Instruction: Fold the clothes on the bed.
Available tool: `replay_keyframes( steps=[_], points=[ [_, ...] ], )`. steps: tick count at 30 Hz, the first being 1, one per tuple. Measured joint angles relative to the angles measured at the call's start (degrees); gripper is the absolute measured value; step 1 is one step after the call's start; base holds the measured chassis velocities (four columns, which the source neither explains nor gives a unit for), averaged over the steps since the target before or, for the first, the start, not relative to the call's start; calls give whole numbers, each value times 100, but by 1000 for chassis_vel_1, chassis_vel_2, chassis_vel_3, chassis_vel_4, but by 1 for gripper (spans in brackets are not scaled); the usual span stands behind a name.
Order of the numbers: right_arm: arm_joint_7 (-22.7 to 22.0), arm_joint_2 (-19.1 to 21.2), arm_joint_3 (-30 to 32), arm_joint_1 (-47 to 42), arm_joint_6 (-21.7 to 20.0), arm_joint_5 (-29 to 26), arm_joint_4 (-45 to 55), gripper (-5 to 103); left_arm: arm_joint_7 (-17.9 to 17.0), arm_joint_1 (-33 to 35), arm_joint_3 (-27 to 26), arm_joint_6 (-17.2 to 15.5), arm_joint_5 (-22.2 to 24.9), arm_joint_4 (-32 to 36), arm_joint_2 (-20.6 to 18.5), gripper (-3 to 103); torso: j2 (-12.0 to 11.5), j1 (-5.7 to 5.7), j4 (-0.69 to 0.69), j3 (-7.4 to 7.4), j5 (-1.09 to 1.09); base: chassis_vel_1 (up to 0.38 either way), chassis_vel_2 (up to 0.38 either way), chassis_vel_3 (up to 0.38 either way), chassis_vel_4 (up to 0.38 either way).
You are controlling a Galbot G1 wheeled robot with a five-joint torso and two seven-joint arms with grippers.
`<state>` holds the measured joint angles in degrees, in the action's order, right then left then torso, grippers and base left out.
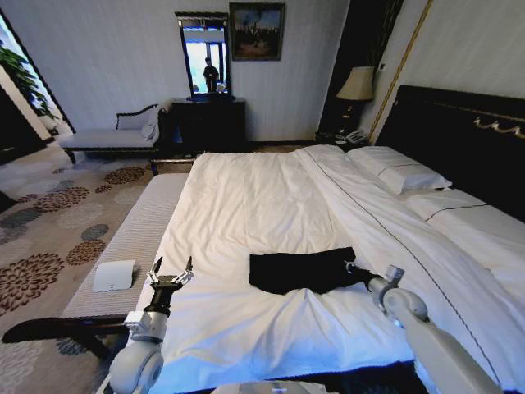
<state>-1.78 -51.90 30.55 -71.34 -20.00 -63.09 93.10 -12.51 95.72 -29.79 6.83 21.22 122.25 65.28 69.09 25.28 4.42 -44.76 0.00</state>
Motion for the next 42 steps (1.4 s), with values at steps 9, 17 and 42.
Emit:
replay_keyframes(
  steps=[9,17,42],
  points=[
    [-378,-314,-425,273,-210,-401,777,3,0,0,0,0,0,0,0,100,0,0,0,0,-1,0,0,0,0],
    [-585,-744,-798,560,-259,-476,1034,3,0,0,0,0,0,0,0,100,0,0,-1,0,-1,0,0,0,0],
    [-434,-1949,-1368,590,-184,326,539,3,-1,0,0,-1,0,0,0,100,0,0,-1,0,0,0,0,0,0]
  ],
)
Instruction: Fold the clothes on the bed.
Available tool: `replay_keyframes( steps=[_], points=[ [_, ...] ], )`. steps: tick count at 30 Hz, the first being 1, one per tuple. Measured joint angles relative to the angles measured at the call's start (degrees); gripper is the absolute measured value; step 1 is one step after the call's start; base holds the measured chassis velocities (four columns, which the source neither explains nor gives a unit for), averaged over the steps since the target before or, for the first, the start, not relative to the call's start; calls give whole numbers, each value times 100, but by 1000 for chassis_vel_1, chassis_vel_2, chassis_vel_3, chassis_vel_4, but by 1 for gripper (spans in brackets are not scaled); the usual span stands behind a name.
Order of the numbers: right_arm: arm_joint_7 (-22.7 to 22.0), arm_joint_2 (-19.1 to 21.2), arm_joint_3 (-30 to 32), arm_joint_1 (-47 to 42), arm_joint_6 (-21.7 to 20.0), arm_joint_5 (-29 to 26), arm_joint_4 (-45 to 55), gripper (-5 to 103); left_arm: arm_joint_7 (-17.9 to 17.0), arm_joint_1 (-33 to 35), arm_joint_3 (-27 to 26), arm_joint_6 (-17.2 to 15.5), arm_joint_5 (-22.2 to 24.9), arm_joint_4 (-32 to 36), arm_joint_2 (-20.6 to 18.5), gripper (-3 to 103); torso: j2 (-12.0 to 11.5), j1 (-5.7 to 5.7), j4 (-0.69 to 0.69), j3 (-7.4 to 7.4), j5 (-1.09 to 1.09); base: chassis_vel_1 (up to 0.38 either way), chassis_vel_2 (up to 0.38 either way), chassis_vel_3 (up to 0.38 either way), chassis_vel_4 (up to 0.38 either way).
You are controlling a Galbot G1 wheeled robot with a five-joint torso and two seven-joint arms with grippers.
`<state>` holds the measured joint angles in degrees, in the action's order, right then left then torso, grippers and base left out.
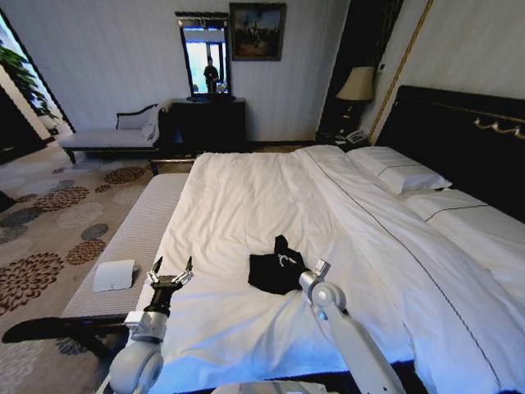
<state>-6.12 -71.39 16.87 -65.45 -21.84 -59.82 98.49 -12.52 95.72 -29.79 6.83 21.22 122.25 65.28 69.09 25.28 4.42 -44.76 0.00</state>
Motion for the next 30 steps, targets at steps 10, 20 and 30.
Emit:
replay_keyframes(
  steps=[10,20,30],
  points=[
    [30,131,-175,18,-1,69,8,3,1,0,0,0,0,0,0,100,0,0,0,0,0,0,0,0,0],
    [6,131,-336,100,-27,53,-44,3,1,0,0,0,0,0,0,100,0,0,0,0,0,0,0,0,0],
    [-55,168,-567,60,-102,65,-18,23,1,0,0,0,0,0,0,100,0,0,0,0,0,0,0,0,0]
  ],
)
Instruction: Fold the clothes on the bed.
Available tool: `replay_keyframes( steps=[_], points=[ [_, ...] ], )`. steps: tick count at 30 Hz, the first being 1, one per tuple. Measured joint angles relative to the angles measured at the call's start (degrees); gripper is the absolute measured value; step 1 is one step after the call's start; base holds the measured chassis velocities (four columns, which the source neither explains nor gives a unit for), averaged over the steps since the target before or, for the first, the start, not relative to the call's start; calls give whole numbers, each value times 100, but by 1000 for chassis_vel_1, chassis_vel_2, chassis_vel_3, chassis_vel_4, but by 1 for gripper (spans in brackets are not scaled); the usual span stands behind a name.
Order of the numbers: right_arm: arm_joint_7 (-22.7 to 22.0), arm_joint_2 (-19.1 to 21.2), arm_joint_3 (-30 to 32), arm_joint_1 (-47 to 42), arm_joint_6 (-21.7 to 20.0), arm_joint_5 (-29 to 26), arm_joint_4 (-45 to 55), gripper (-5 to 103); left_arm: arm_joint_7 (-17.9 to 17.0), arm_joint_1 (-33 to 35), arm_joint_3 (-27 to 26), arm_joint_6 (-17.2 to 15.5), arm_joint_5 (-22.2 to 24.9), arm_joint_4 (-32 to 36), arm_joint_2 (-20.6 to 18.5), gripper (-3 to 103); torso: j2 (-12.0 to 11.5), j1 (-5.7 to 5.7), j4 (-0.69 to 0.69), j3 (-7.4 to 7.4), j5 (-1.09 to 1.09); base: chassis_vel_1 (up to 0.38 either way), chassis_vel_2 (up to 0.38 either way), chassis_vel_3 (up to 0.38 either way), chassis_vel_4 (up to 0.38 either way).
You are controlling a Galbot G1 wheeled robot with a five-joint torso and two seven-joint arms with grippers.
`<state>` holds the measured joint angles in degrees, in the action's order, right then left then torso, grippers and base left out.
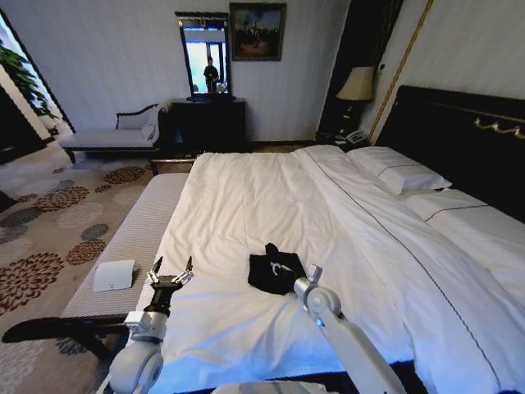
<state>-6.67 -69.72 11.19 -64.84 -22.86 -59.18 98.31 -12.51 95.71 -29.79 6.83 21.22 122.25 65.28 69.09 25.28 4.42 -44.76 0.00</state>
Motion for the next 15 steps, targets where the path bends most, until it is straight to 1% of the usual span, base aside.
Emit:
replay_keyframes(
  steps=[2,6,7,8,10,11,12,13,14,15],
  points=[
    [-12,-13,-19,0,-8,-1,34,23,0,0,0,0,0,0,0,100,0,0,0,0,0,0,0,0,0],
    [-28,15,-140,-5,-24,21,344,45,0,0,0,0,0,0,0,100,0,0,-1,0,-1,0,0,0,0],
    [-28,15,-140,-5,-24,21,344,45,0,0,0,0,0,0,0,100,0,0,-1,0,-1,0,0,0,0],
    [-25,50,-148,-33,-26,23,451,50,1,0,0,0,0,0,0,100,0,0,-1,0,0,0,0,0,0],
    [-7,117,-129,-138,-5,40,667,50,1,1,0,0,0,0,0,100,0,0,0,0,0,0,0,0,0],
    [29,127,-87,-202,83,72,750,61,1,0,0,0,0,0,0,100,0,0,0,0,0,0,0,0,0],
    [90,127,-21,-268,229,150,810,67,1,0,0,0,0,0,0,100,0,0,0,0,0,0,0,0,0],
    [90,127,-21,-268,229,150,810,67,1,0,0,0,0,0,0,100,0,0,0,0,0,0,0,0,0],
    [166,112,73,-328,427,340,829,73,1,0,0,0,0,0,0,100,0,0,0,0,0,0,0,0,0],
    [220,86,136,-342,607,555,795,73,0,0,0,0,0,0,0,100,0,0,1,0,-1,0,0,0,0]
  ],
)
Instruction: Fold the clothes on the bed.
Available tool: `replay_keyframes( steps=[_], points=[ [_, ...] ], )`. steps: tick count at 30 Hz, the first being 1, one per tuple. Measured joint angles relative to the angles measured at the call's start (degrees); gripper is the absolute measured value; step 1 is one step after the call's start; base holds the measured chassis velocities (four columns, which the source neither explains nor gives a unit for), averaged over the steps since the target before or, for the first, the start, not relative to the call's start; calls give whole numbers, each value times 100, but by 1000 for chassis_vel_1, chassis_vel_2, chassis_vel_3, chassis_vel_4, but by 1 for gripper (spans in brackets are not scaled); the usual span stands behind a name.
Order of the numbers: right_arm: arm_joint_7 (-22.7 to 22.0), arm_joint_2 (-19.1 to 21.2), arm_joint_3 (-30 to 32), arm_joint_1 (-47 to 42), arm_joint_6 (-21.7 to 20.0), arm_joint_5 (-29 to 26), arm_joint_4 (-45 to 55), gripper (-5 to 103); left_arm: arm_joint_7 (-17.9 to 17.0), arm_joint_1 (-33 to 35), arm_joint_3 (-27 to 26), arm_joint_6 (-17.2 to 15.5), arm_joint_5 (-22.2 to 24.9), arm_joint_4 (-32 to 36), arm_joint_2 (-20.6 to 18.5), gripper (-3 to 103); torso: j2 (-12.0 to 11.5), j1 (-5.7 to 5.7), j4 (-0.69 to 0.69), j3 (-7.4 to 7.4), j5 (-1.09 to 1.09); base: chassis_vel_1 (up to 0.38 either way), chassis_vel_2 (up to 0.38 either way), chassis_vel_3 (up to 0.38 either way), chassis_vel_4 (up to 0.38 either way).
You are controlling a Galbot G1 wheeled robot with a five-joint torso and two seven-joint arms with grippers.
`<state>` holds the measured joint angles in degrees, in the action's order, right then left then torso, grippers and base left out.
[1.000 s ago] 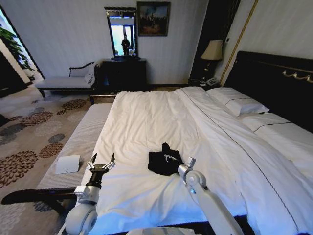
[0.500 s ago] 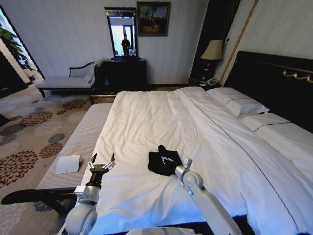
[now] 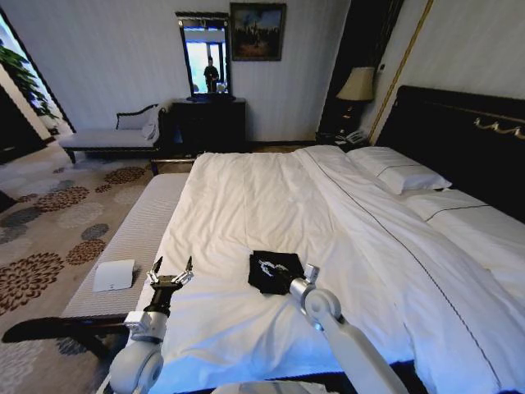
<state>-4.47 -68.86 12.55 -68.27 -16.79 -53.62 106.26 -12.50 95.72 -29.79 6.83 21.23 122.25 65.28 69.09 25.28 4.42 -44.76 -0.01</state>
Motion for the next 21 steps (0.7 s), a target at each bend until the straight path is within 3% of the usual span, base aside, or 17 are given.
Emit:
replay_keyframes(
  steps=[2,3,6,7,11,16,21],
  points=[
    [75,-89,106,47,536,840,-309,84,1,0,0,0,0,0,0,100,0,0,0,0,-1,0,0,0,0],
    [75,-89,106,47,536,840,-309,84,1,0,0,0,0,0,0,100,0,0,0,0,-1,0,0,0,0],
    [170,-269,57,265,1363,2531,-1208,98,1,0,0,0,0,0,0,100,0,0,-1,0,0,0,0,0,0],
    [170,-269,57,265,1363,2531,-1208,98,1,0,0,0,0,0,0,100,0,0,-1,0,0,0,0,0,0],
    [213,-535,-231,540,1866,3896,-2014,100,0,0,0,0,0,0,0,100,-1,0,-1,0,1,0,0,0,0],
    [182,-716,-560,952,2027,4481,-2697,100,0,0,0,0,0,0,0,100,-1,0,-2,0,0,0,0,0,0],
    [145,-759,-779,1153,2021,4583,-2887,100,1,0,0,0,0,0,0,100,-1,1,-1,-1,0,0,0,0,0]
  ],
)
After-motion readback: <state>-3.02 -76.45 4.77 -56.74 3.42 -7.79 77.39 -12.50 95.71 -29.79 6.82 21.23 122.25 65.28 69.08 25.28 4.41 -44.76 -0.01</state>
